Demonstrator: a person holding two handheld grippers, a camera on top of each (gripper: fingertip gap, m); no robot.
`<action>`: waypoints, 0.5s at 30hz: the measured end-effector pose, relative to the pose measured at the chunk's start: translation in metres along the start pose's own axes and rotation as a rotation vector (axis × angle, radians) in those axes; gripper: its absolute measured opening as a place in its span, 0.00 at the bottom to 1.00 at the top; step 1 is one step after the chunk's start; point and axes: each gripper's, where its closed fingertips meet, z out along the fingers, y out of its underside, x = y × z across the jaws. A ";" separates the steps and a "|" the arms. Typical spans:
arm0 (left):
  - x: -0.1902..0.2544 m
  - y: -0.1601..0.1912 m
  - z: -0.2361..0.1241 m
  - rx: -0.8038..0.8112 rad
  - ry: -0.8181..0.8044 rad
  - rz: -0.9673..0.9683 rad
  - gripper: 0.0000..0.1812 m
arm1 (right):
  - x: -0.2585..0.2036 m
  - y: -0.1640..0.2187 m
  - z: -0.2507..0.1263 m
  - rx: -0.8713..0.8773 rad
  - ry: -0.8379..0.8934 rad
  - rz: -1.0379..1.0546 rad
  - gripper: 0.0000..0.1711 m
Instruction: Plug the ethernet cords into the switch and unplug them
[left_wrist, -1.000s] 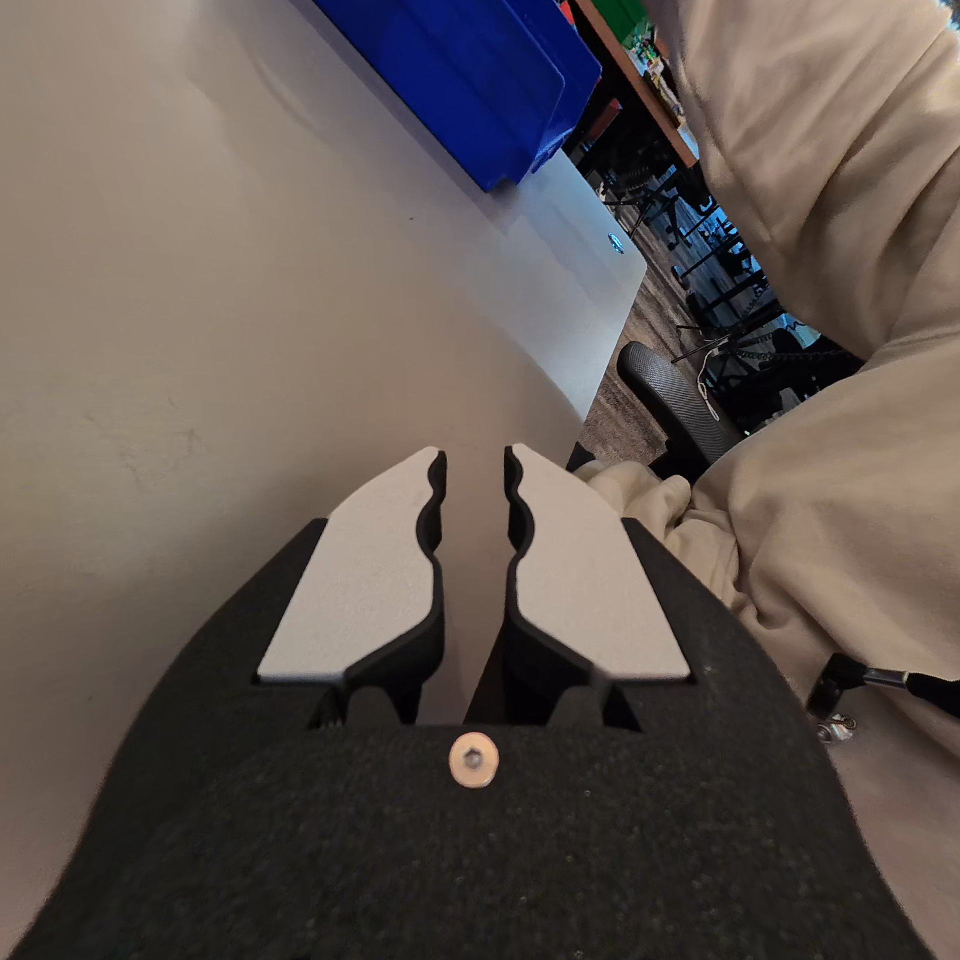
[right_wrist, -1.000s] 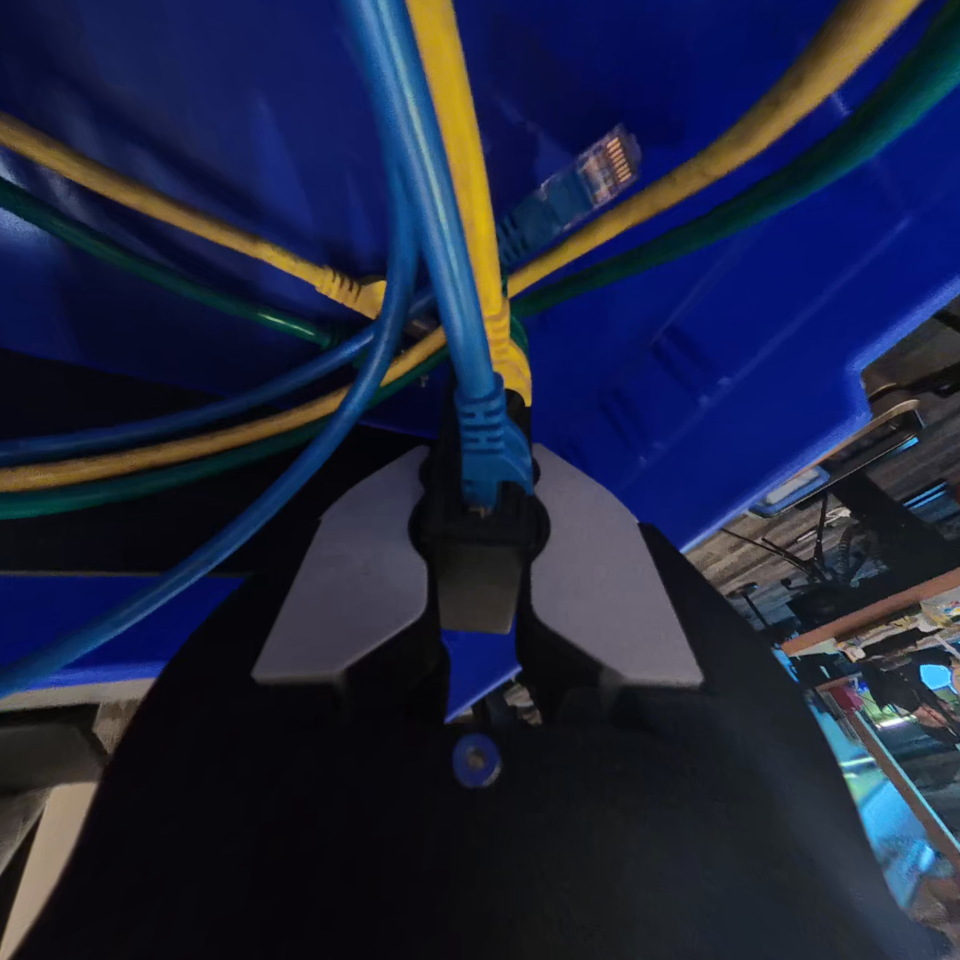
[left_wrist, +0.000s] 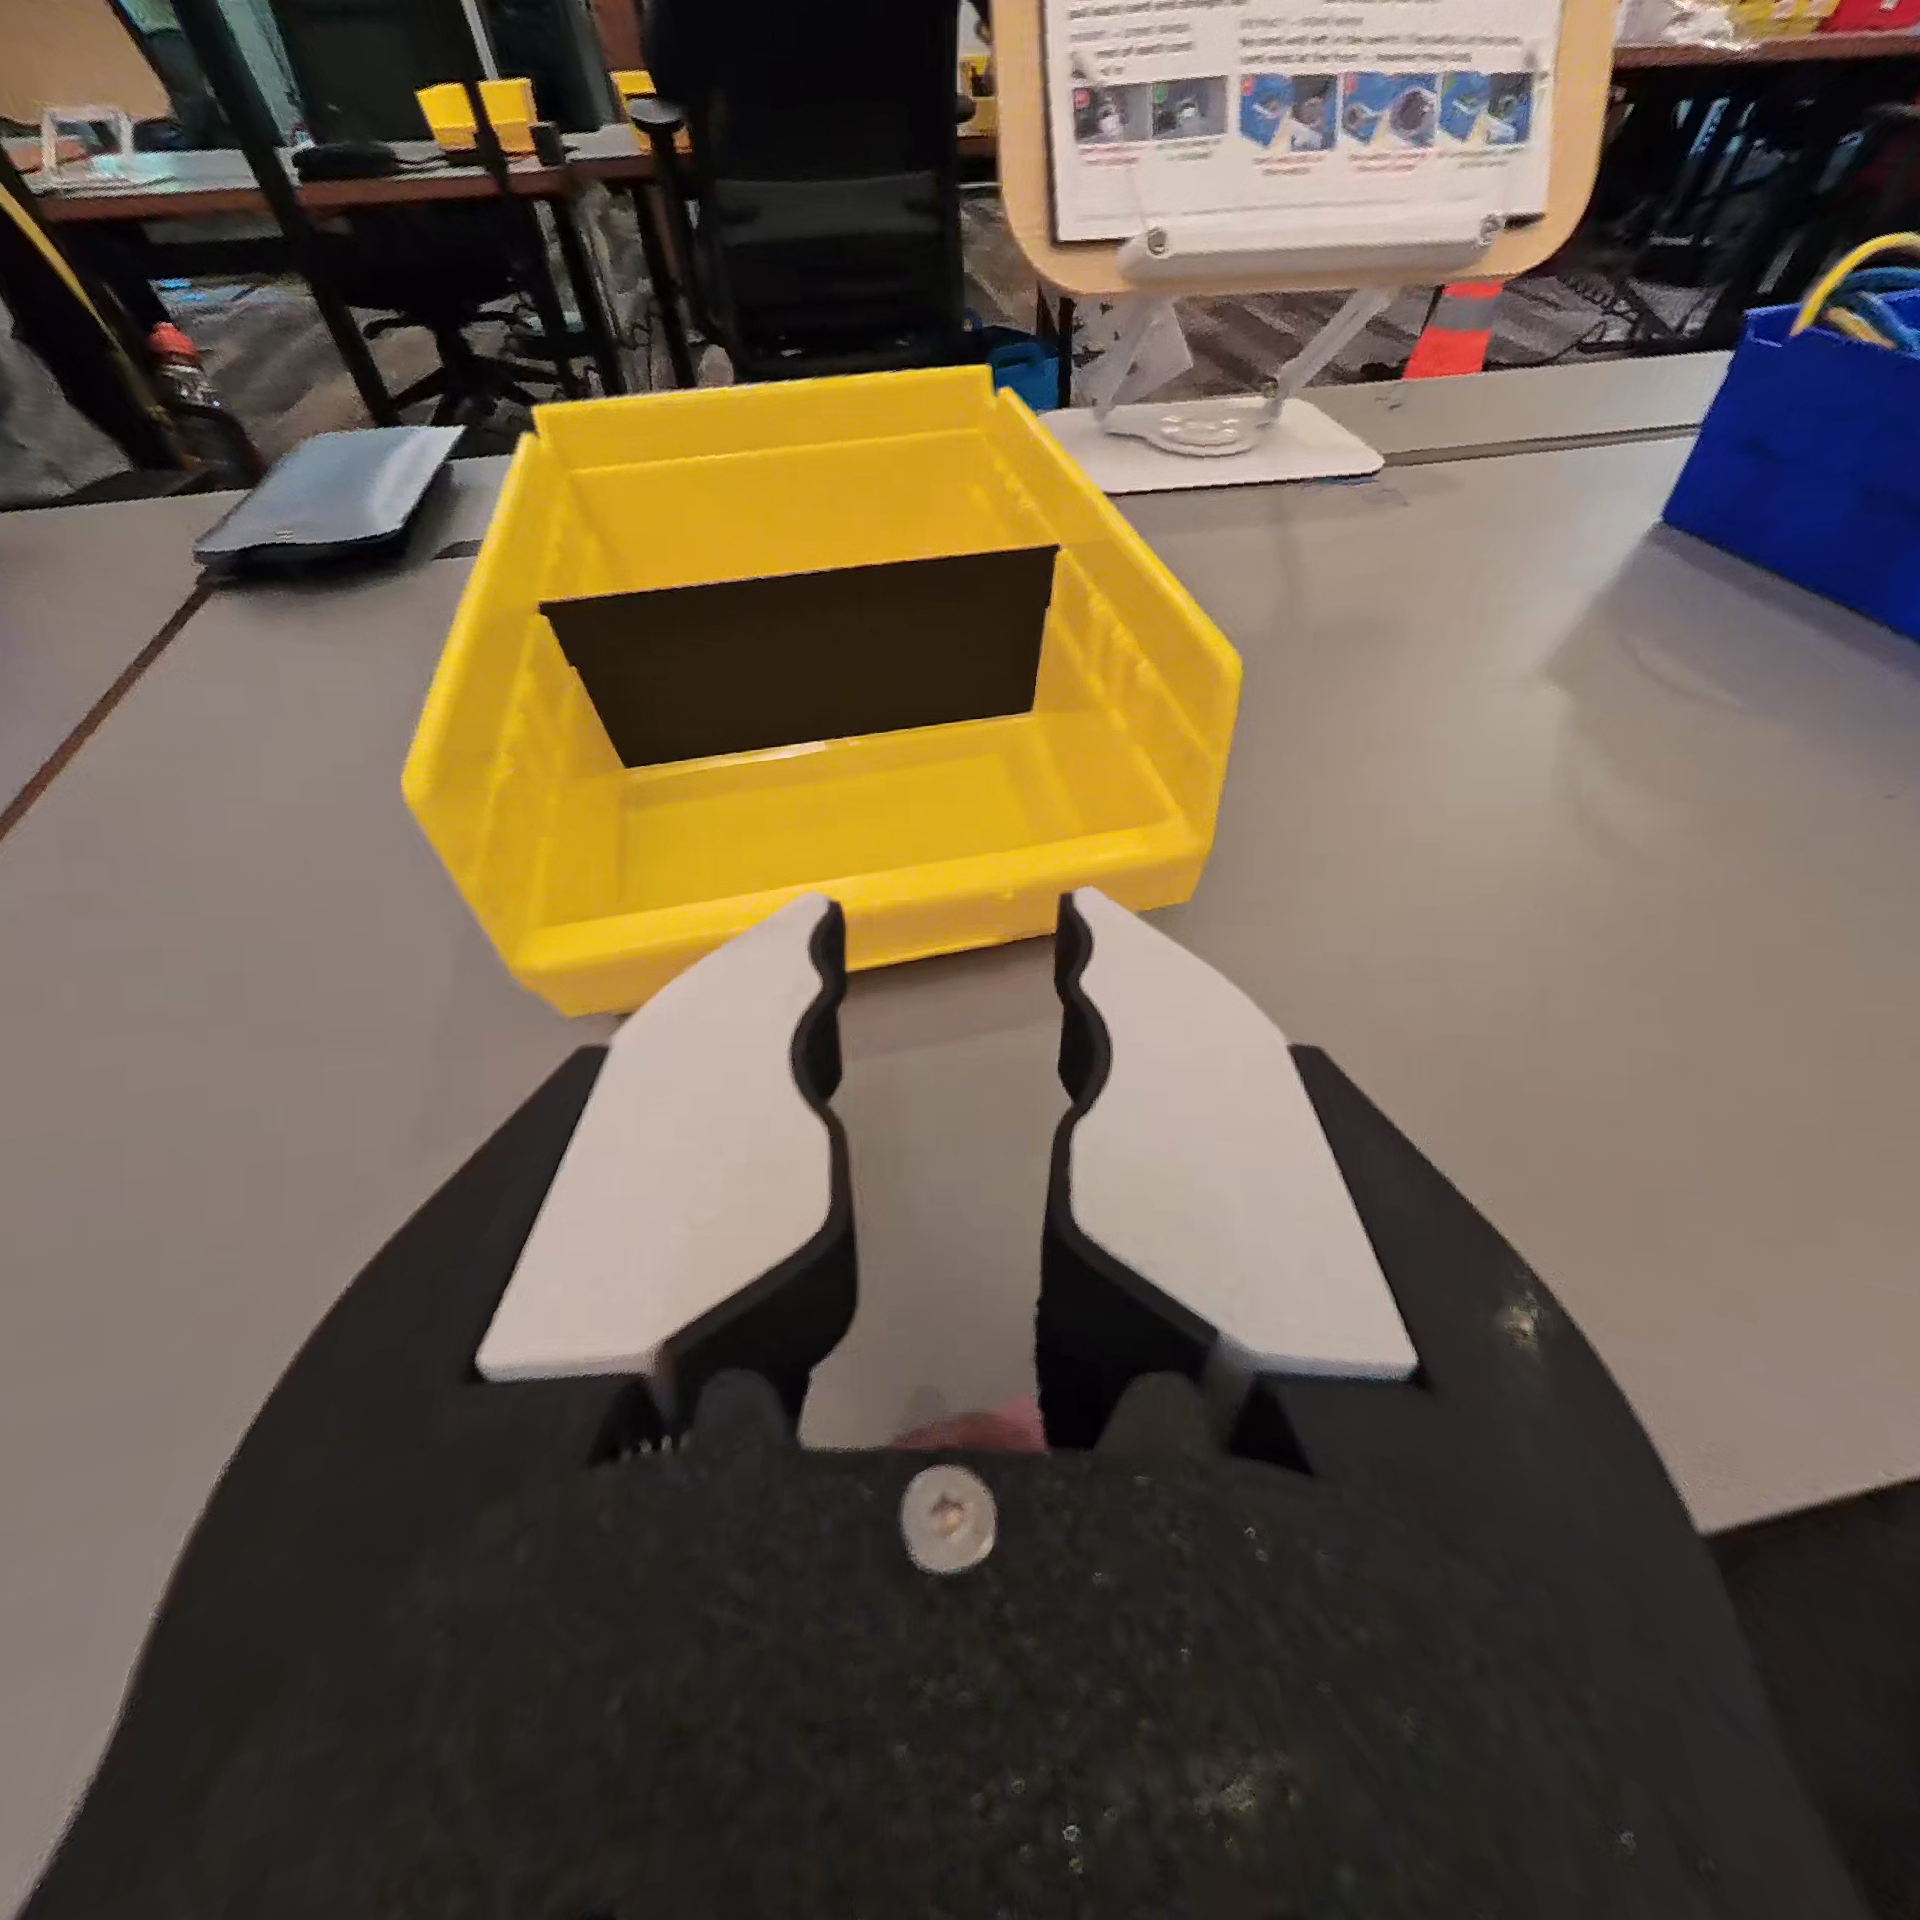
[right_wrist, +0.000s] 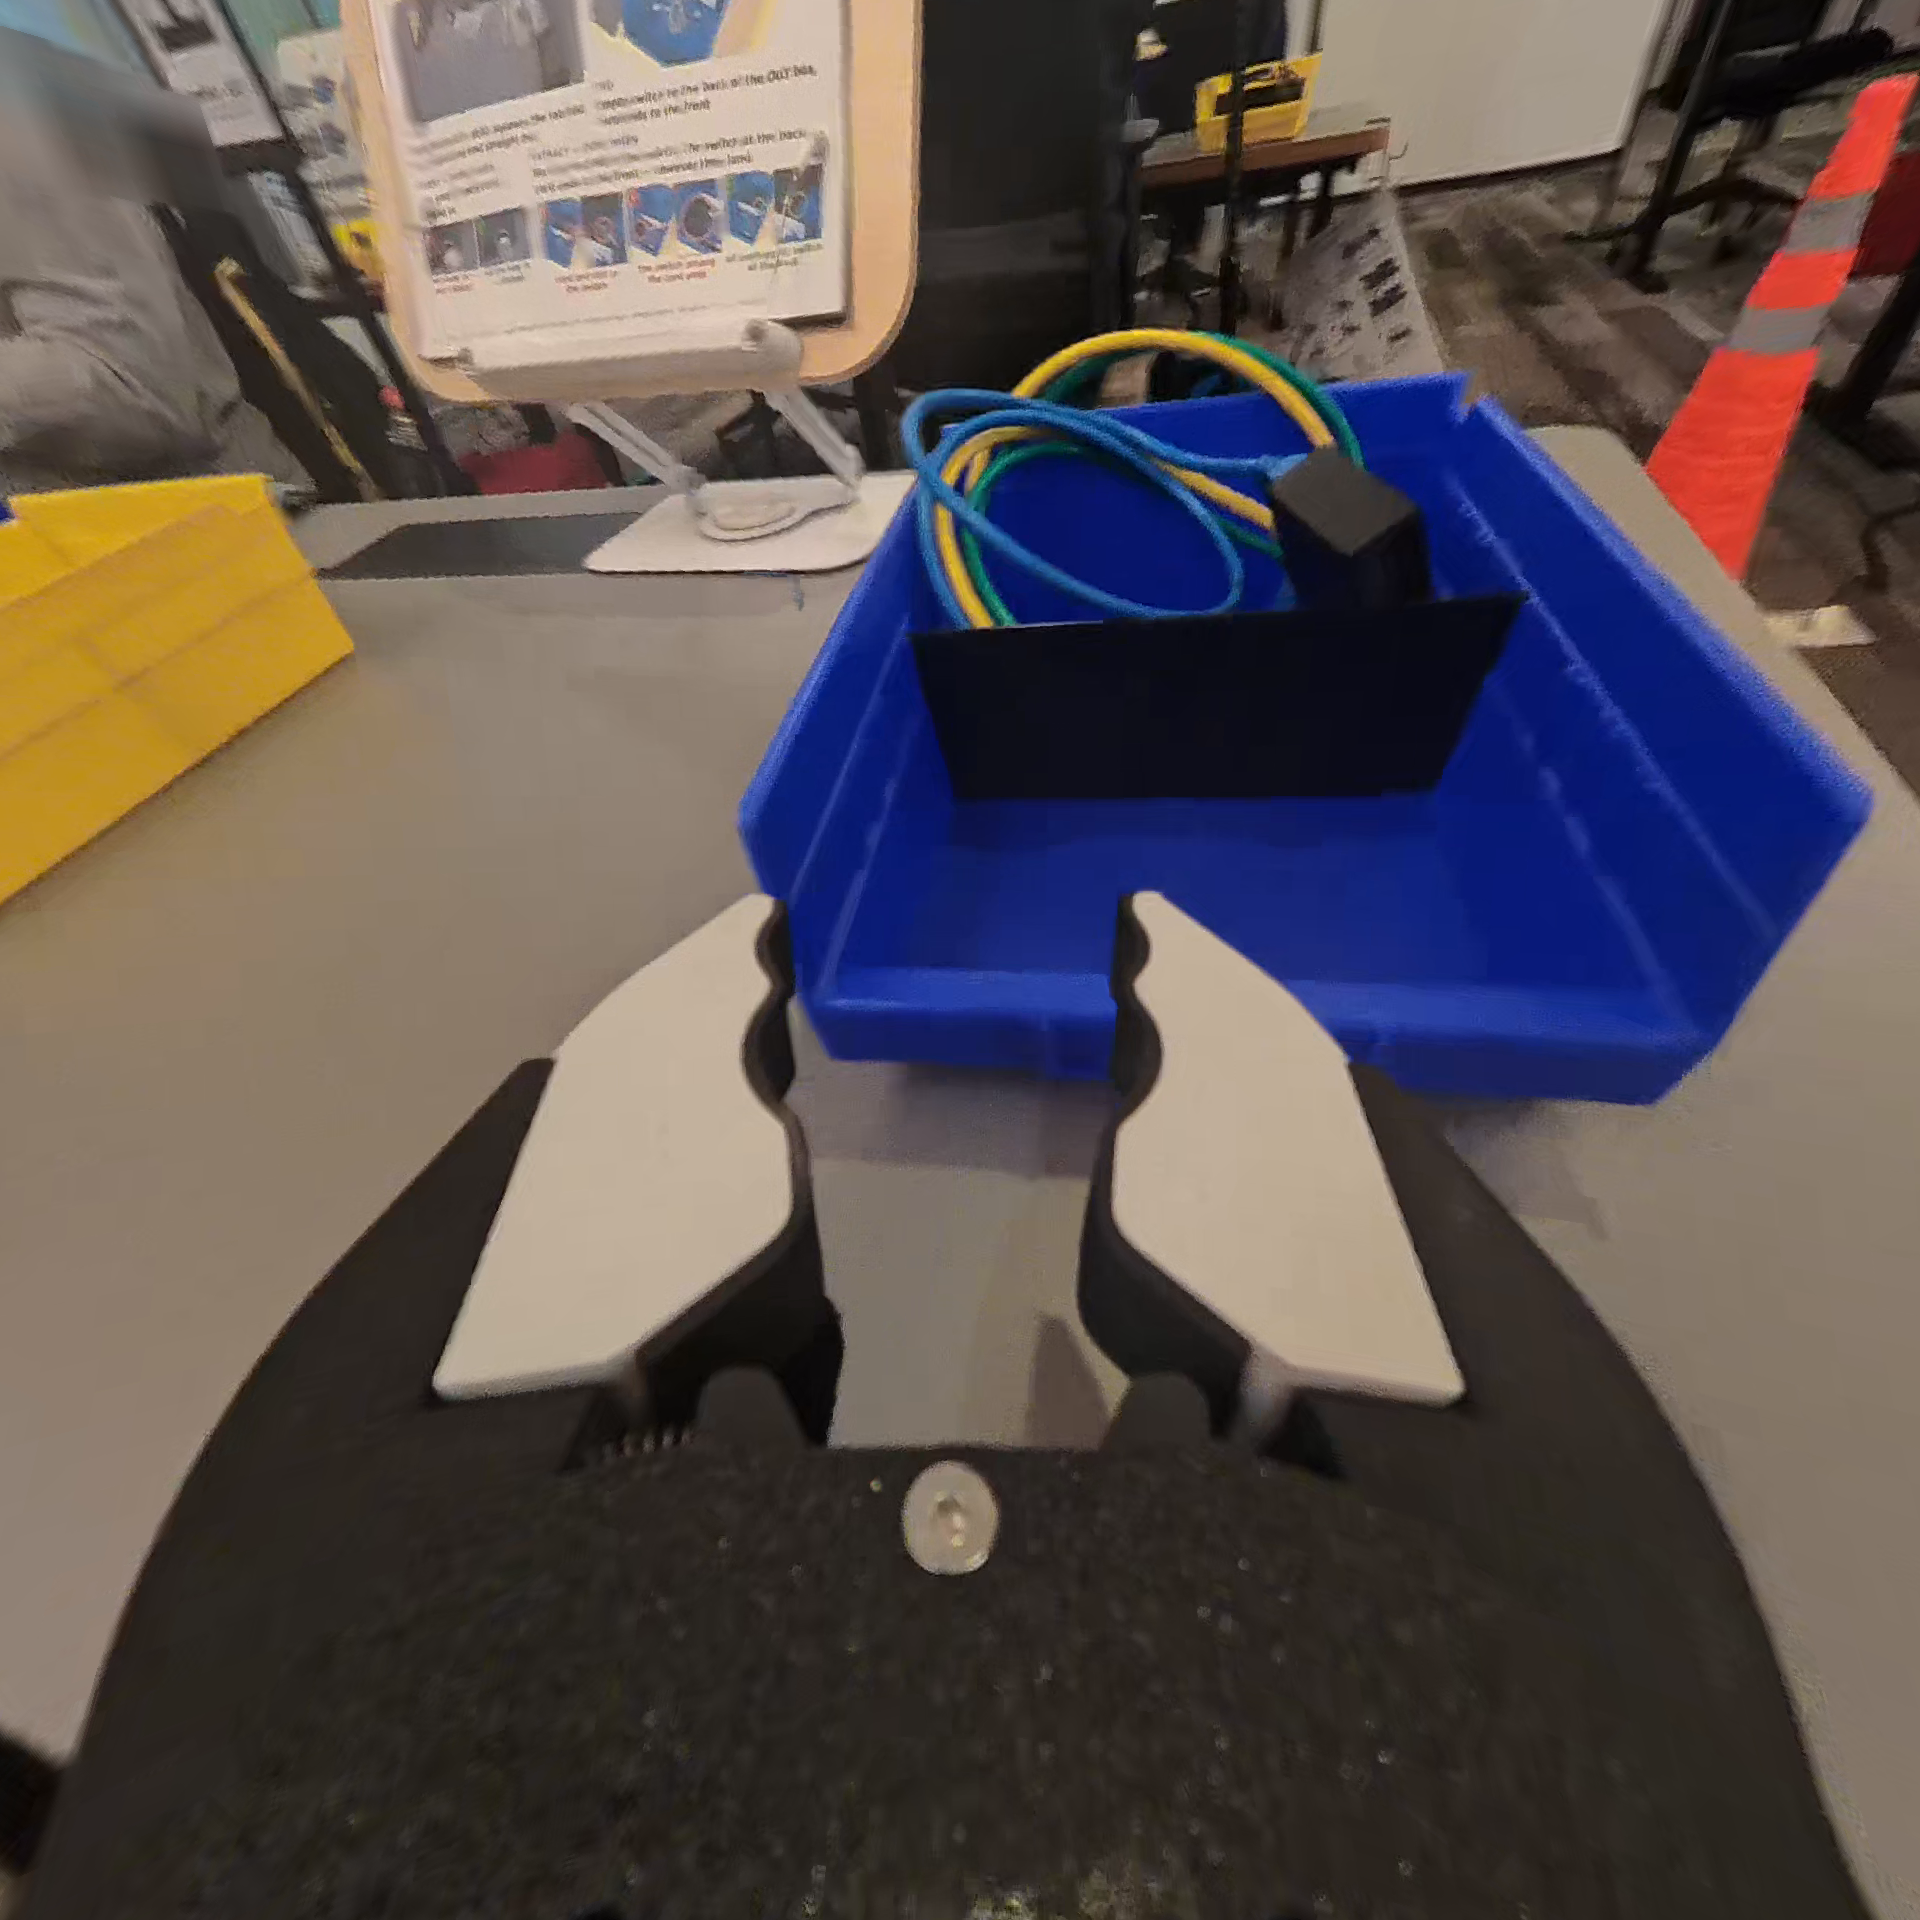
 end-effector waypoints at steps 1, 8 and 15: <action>-0.004 0.001 0.003 0.000 -0.004 -0.009 0.23 | -0.004 0.000 -0.003 0.001 -0.027 0.009 0.34; 0.004 0.005 0.005 -0.013 0.085 -0.071 0.21 | 0.003 0.019 0.006 -0.056 0.005 -0.081 0.34; 0.023 0.001 0.003 0.012 0.161 -0.026 0.20 | 0.000 0.015 -0.001 -0.040 0.003 -0.087 0.34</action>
